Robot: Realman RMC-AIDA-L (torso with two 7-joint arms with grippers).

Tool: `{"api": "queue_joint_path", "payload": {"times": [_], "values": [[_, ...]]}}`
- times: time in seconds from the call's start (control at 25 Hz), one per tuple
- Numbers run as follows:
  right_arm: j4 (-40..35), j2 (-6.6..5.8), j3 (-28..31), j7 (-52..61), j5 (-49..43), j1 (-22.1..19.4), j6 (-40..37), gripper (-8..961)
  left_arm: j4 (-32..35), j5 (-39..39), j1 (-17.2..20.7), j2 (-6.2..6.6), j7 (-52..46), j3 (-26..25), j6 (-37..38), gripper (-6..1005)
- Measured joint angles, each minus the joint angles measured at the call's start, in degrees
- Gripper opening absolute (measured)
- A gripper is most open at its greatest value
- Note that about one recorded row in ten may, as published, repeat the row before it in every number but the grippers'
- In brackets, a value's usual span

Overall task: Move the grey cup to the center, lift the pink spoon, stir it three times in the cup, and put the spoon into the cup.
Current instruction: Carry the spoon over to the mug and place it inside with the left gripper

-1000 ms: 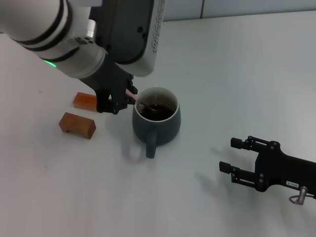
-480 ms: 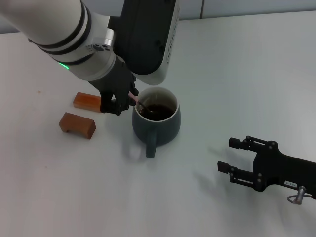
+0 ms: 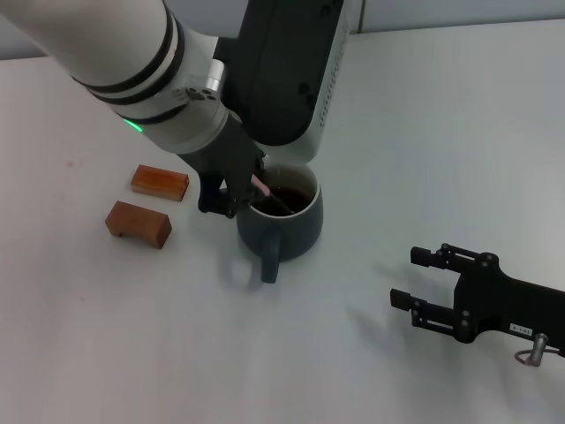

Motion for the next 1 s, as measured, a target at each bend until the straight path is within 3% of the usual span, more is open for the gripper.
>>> {"api": "queue_joint_path", "payload": {"times": [0.52,1.0], "values": [[0.0,-0.02,0.1,0.5,0.0,-0.1,-0.1,710,-6.3,2.6,-2.5,0.00,0.2,0.4,-4.3,146],[0.0,-0.02,-0.1,0.6,0.1,-0.3,-0.2,710,-5.0,3.2,-3.3,0.00,-1.5,-0.2,0.8,148]]}}
